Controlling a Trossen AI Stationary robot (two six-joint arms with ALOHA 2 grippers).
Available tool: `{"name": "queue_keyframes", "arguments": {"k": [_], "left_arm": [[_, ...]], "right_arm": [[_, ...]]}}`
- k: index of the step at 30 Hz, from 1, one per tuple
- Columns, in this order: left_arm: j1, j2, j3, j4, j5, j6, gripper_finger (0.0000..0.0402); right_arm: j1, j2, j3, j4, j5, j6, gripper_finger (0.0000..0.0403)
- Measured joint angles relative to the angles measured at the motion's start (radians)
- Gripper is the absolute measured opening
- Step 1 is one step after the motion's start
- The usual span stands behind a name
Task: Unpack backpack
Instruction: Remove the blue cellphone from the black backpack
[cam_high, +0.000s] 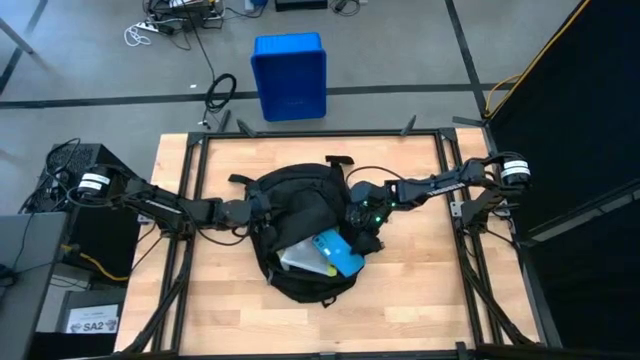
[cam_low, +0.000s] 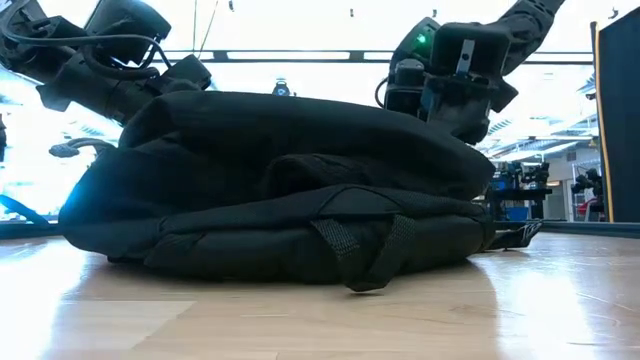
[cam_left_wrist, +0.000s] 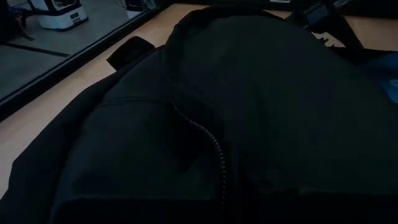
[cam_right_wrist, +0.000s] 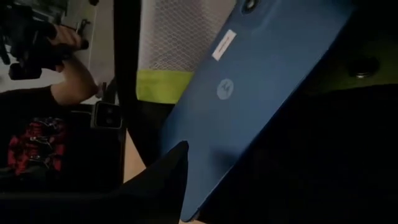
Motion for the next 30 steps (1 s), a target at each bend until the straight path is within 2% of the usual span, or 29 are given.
{"name": "queue_keyframes", "arguments": {"k": [4, 13, 22, 27, 30], "left_arm": [[0.0, 0.0, 0.0, 0.006, -0.001, 0.0, 0.0], [0.0, 0.0, 0.0, 0.005, -0.002, -0.002, 0.0], [0.0, 0.0, 0.0, 0.005, -0.002, -0.006, 0.0], [0.0, 0.0, 0.0, 0.007, -0.002, -0.007, 0.0], [0.0, 0.0, 0.0, 0.003, 0.0, -0.007, 0.0]], "right_arm": [[0.009, 0.0, 0.0, -0.002, 0.015, 0.002, 0.0158], [0.011, 0.0, 0.0, -0.092, 0.133, 0.008, 0.0194], [0.045, 0.041, 0.001, -0.004, 0.129, 0.035, 0.0219], [0.062, 0.146, 0.003, 0.139, 0.07, 0.053, 0.0206], [0.062, 0.19, 0.004, 0.213, 0.052, 0.059, 0.0171]]}}
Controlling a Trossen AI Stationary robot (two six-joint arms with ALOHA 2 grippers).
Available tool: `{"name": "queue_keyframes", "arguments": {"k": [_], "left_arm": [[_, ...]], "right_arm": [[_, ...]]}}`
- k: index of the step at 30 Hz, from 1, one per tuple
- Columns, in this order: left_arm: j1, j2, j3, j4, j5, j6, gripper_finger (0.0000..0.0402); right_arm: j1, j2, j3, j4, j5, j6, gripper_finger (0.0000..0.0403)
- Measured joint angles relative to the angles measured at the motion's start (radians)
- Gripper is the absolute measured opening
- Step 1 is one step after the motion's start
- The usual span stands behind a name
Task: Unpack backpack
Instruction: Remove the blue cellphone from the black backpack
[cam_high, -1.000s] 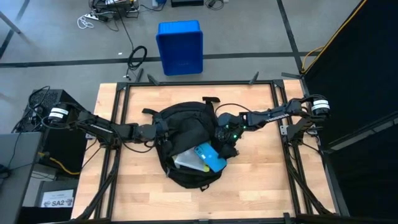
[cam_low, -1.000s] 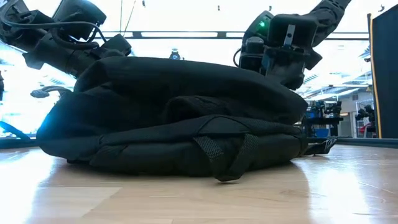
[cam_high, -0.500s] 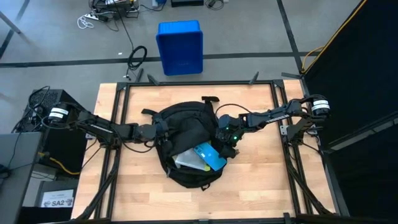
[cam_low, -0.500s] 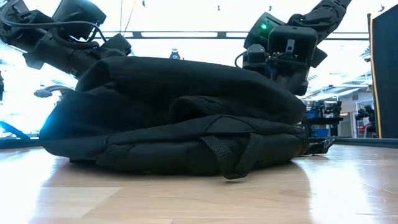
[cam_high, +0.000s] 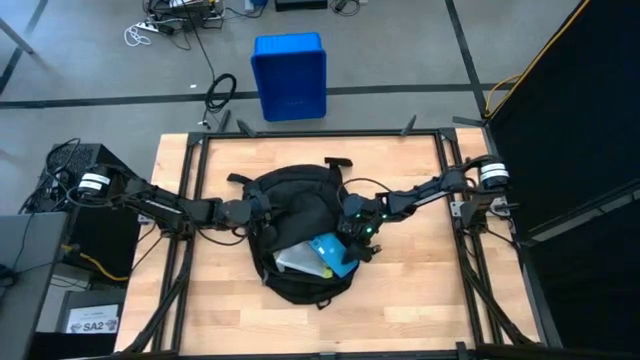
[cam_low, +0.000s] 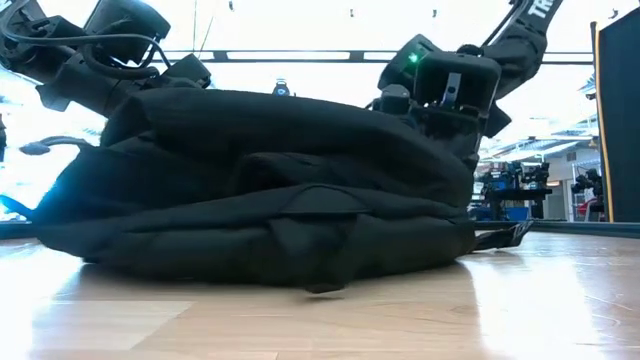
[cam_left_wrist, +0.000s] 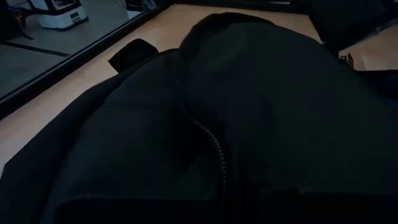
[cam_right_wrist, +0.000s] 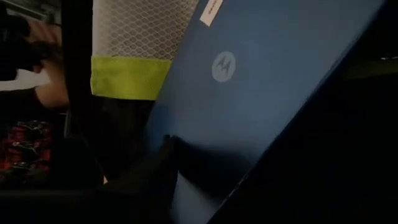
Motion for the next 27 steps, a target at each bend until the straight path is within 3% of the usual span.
{"name": "queue_keyframes", "arguments": {"k": [7, 19, 24, 27], "left_arm": [[0.0, 0.0, 0.0, 0.002, -0.003, -0.001, 0.0], [0.0, 0.0, 0.0, -0.005, -0.003, -0.002, 0.0], [0.0, 0.0, 0.0, -0.008, -0.003, -0.001, 0.0], [0.0, 0.0, 0.0, -0.007, -0.003, -0.001, 0.0]], "right_arm": [[-0.015, -0.047, -0.001, 0.018, -0.041, 0.001, 0.0018], [0.021, -0.264, -0.005, -0.122, 0.004, -0.021, 0.0003], [0.051, -0.411, -0.004, -0.203, 0.131, -0.052, 0.0002], [0.069, -0.509, -0.002, -0.316, 0.295, -0.077, 0.0001]]}}
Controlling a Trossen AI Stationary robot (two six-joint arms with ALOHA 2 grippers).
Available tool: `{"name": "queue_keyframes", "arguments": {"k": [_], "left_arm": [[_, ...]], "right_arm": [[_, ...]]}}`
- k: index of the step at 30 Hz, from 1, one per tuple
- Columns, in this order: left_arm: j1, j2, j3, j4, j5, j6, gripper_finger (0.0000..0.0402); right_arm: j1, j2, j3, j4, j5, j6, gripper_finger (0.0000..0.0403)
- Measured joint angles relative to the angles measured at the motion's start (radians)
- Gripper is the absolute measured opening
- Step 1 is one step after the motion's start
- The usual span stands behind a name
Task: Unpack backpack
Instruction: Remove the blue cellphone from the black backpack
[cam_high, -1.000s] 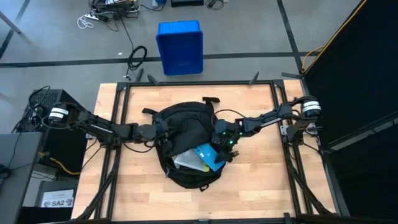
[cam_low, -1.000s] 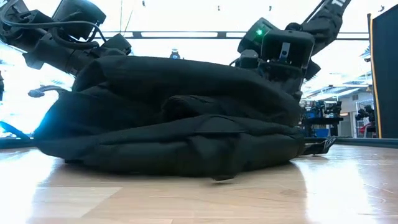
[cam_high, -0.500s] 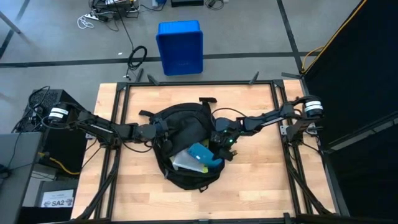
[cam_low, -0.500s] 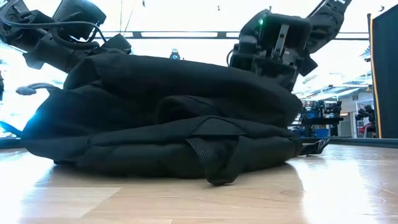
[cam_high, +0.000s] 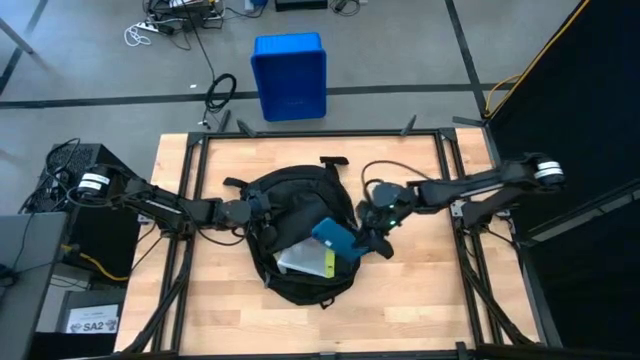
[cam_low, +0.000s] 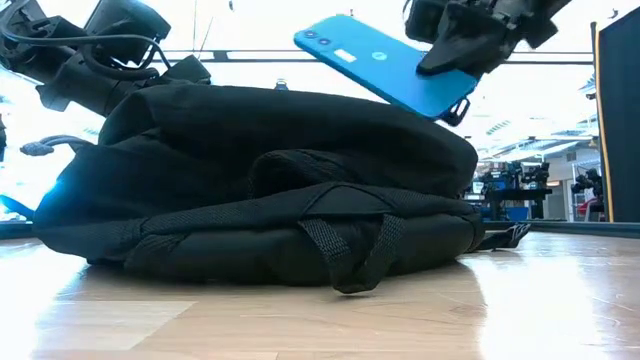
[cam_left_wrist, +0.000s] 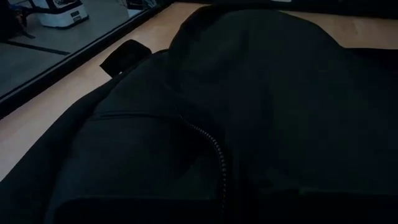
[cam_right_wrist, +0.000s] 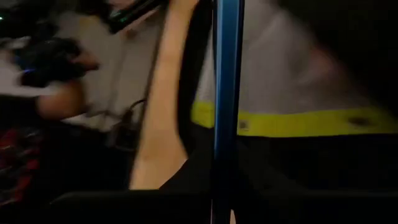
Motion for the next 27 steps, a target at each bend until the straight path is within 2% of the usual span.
{"name": "queue_keyframes", "arguments": {"k": [7, 12, 17, 27], "left_arm": [[0.0, 0.0, 0.0, 0.0, 0.0, 0.0, 0.0], [0.0, 0.0, 0.0, 0.002, 0.0, 0.0, 0.0], [0.0, 0.0, 0.0, 0.001, 0.0, 0.0, 0.0], [0.0, 0.0, 0.0, 0.0, 0.0, 0.0, 0.0]], "right_arm": [[0.041, -0.145, 0.0, -0.402, 0.453, 0.041, 0.0001], [0.061, -0.13, 0.0, -0.62, 0.661, 0.166, 0.0001], [0.053, -0.037, 0.0, -0.736, 0.764, 0.235, 0.0], [0.048, 0.274, 0.004, -0.94, 0.831, 0.332, 0.0005]]}}
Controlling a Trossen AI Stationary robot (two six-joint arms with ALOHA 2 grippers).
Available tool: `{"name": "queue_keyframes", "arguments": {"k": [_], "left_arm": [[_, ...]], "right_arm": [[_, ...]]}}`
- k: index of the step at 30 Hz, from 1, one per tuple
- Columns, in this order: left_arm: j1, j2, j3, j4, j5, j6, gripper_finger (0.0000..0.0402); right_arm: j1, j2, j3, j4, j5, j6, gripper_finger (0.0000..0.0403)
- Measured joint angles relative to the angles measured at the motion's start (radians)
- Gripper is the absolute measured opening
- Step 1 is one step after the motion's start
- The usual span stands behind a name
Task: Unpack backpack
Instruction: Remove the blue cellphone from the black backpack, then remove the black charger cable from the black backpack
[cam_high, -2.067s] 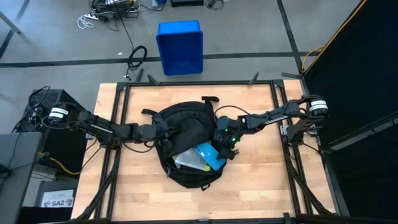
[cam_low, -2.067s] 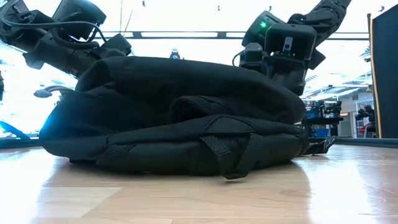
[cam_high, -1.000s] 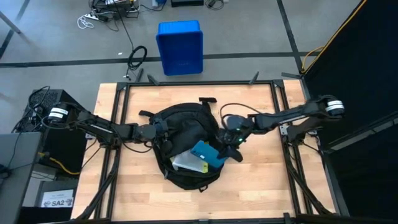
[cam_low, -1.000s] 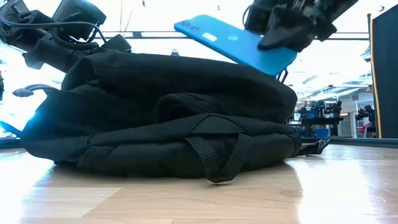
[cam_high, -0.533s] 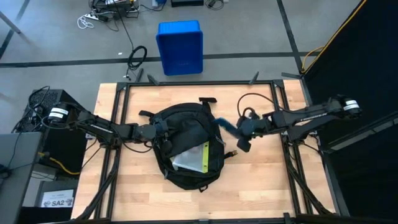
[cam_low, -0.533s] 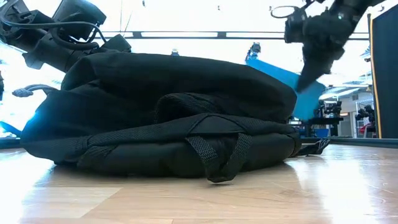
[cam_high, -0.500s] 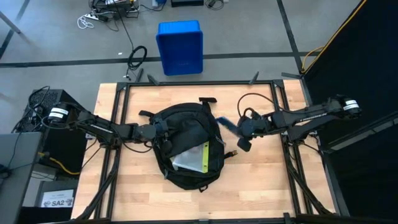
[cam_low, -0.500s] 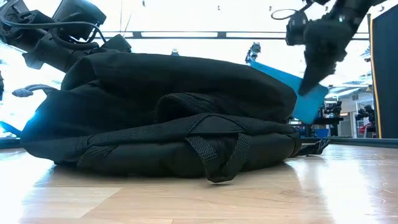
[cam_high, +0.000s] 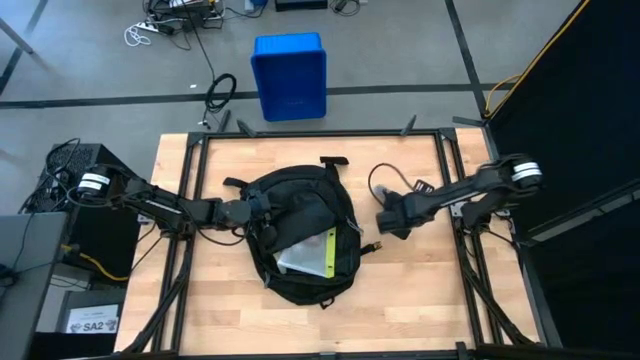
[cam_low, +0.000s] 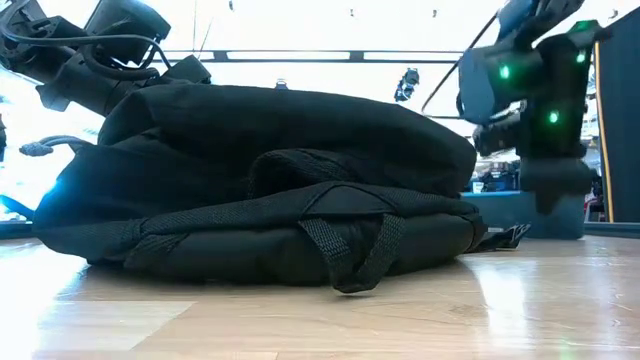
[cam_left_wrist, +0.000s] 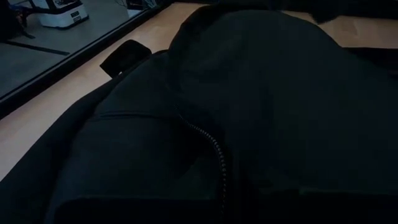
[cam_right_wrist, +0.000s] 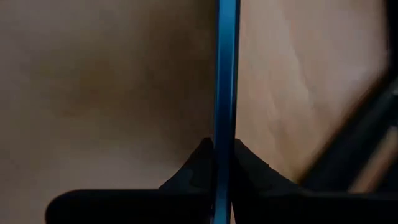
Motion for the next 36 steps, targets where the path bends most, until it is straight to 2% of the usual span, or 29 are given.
{"name": "queue_keyframes", "arguments": {"k": [4, 10, 14, 18, 22, 25, 28, 33, 36], "left_arm": [[0.0, 0.0, 0.0, 0.0, 0.0, 0.0, 0.0], [0.0, 0.0, 0.0, 0.0, 0.0, 0.0, 0.0], [0.0, 0.0, 0.0, 0.0, 0.0, 0.0, 0.0], [0.0, 0.0, 0.0, 0.0, 0.0, 0.0, 0.0], [0.0, 0.0, 0.0, 0.001, 0.0, 0.0, 0.0], [0.0, 0.0, 0.0, 0.001, 0.0, 0.0, 0.0], [0.0, 0.0, 0.0, 0.001, 0.0, 0.0, 0.0], [0.0, 0.0, 0.0, 0.002, 0.0, 0.0, 0.0], [0.0, 0.0, 0.0, 0.002, 0.0, 0.0, 0.0]], "right_arm": [[0.026, 0.07, 0.001, 0.01, -0.021, -0.014, 0.0044], [0.085, 0.077, 0.019, 0.023, -0.144, -0.034, 0.0146], [0.128, 0.075, 0.06, 0.014, -0.151, -0.032, 0.0209], [0.162, 0.074, 0.12, 0.006, -0.135, -0.044, 0.0246], [0.196, 0.074, 0.198, 0.005, -0.063, -0.103, 0.0255], [0.232, 0.074, 0.259, 0.024, 0.037, -0.205, 0.0243], [0.273, 0.073, 0.302, 0.117, 0.12, -0.347, 0.0225], [0.31, 0.078, 0.312, 0.411, 0.121, -0.612, 0.0193], [0.3, 0.104, 0.312, 0.527, 0.09, -0.747, 0.0175]]}}
